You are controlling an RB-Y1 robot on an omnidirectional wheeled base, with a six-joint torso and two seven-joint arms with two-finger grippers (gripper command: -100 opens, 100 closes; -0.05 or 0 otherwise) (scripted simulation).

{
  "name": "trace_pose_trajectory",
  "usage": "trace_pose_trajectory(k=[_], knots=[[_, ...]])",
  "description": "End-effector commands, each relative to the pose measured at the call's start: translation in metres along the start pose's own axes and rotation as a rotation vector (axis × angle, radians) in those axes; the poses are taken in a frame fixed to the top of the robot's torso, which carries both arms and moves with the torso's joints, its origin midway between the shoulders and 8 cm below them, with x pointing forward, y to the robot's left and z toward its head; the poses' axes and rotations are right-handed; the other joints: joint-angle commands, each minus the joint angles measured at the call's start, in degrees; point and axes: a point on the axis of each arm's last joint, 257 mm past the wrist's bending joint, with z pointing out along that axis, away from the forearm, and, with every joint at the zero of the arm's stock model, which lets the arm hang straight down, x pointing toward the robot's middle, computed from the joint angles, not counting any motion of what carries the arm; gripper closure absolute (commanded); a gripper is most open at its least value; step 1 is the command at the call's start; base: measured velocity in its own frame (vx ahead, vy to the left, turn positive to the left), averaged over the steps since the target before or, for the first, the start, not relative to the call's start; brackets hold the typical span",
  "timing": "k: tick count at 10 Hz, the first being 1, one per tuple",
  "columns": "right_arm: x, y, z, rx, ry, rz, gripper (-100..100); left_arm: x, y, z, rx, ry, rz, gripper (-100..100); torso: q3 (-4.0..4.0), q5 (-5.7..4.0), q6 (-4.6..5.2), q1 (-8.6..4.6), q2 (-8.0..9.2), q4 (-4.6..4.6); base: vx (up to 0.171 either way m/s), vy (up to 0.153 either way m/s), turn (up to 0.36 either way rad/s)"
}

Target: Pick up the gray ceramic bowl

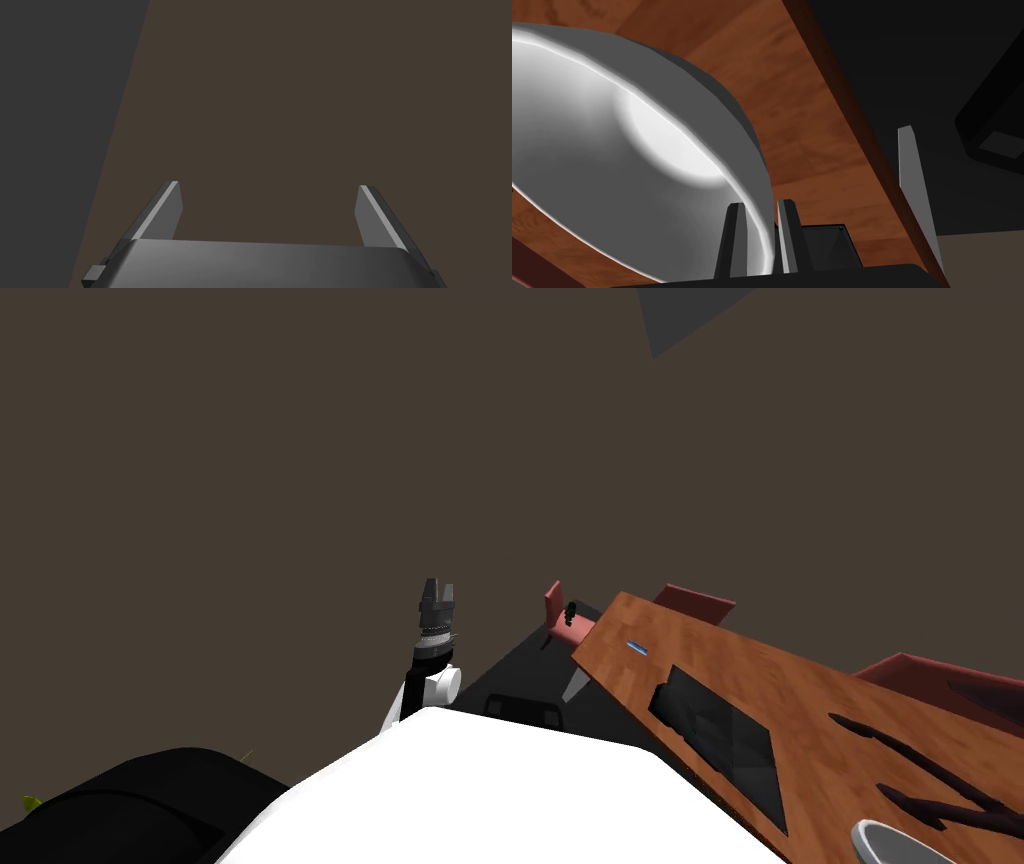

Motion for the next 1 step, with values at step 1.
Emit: trace_pose_trajectory(k=[1], knots=[[0.0000, 0.0000, 0.0000, 0.000, 0.000, 0.000, 0, 0.0000, 0.0000, 0.0000, 0.000, 0.000, 0.000, 0, 0.00, 0.00, 0.00, 0.00, 0.00, 0.00, 0.008, 0.007, 0.010]])
